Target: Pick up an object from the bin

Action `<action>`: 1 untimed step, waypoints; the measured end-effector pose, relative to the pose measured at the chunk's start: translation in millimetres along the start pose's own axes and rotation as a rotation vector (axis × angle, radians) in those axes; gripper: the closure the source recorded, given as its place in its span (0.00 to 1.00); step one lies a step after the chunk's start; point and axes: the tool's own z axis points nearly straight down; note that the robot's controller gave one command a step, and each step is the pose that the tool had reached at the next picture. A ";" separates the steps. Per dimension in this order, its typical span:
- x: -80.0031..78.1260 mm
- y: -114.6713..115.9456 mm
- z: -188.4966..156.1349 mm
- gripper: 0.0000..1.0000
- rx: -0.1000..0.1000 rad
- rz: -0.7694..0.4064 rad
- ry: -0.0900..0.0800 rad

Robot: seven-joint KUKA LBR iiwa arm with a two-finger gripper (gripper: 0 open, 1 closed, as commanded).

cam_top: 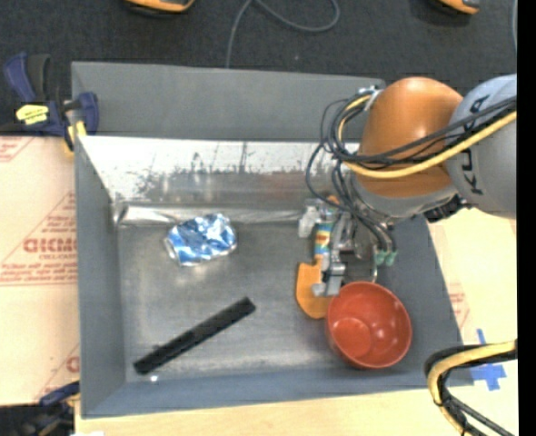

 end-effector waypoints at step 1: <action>-1.5 -0.2 -4.6 0.00 0.001 0.000 -0.008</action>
Offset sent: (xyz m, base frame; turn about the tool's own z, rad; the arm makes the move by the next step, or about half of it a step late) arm -0.0188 -0.0278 -0.0224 -0.4938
